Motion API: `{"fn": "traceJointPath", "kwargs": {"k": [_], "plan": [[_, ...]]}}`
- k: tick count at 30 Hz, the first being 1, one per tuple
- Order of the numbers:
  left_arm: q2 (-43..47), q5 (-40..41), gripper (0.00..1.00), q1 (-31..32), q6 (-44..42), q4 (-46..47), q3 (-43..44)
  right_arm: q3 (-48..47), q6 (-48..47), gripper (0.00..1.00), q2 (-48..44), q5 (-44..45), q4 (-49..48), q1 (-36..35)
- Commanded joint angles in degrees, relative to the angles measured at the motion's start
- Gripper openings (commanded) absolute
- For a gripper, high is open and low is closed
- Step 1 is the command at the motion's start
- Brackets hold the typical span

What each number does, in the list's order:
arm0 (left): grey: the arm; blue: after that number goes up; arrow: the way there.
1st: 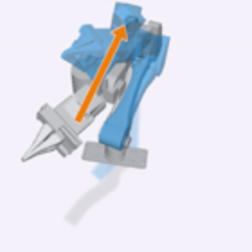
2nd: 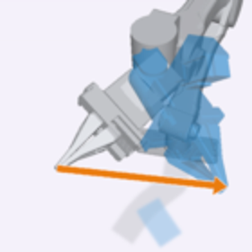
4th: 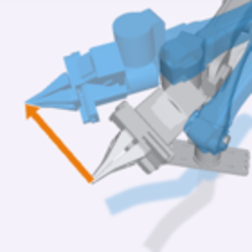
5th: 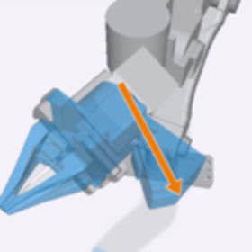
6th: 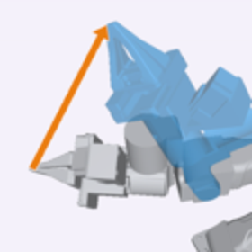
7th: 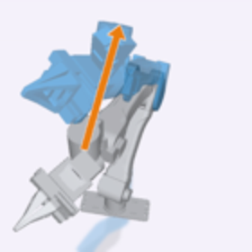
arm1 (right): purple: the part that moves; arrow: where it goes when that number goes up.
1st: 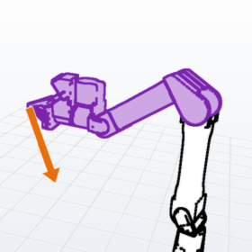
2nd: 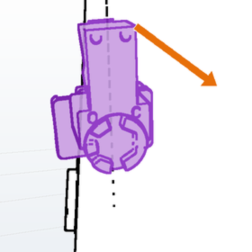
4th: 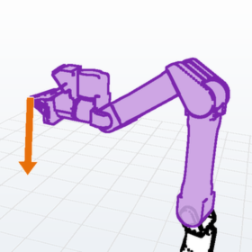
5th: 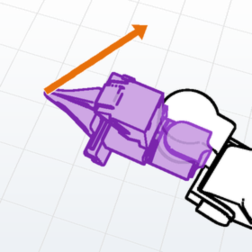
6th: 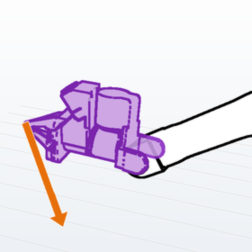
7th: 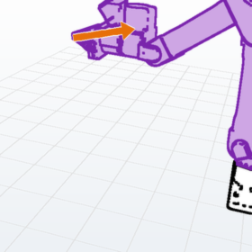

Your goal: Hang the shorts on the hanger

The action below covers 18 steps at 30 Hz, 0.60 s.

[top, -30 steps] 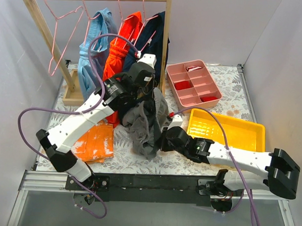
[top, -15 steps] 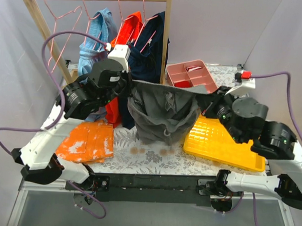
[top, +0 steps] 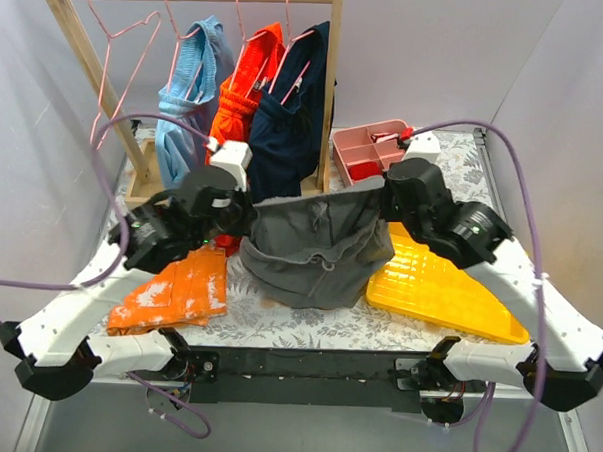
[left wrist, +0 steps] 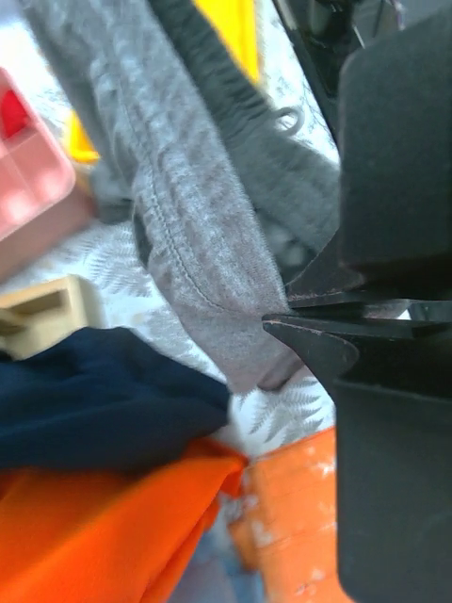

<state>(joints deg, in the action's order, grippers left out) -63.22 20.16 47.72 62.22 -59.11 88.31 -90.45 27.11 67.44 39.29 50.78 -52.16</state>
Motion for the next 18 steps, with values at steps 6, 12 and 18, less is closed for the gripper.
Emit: {"fn": "traceJointPath", "kwargs": {"k": [6, 12, 18], "plan": [[2.14, -5.66, 0.12, -0.7, 9.5, 18.32, -31.17, 24.7, -4.09, 0.01, 1.02, -24.42, -11.92, 16.74], [2.73, -15.39, 0.5, -0.88, 2.93, 22.02, -28.64, 26.12, -4.09, 0.01, 3.22, -26.89, -12.11, 17.53], [9.25, -17.46, 0.66, -0.88, -0.26, 24.3, -16.11, 25.5, -4.17, 0.01, 3.66, -28.91, -13.25, 17.62]]}}
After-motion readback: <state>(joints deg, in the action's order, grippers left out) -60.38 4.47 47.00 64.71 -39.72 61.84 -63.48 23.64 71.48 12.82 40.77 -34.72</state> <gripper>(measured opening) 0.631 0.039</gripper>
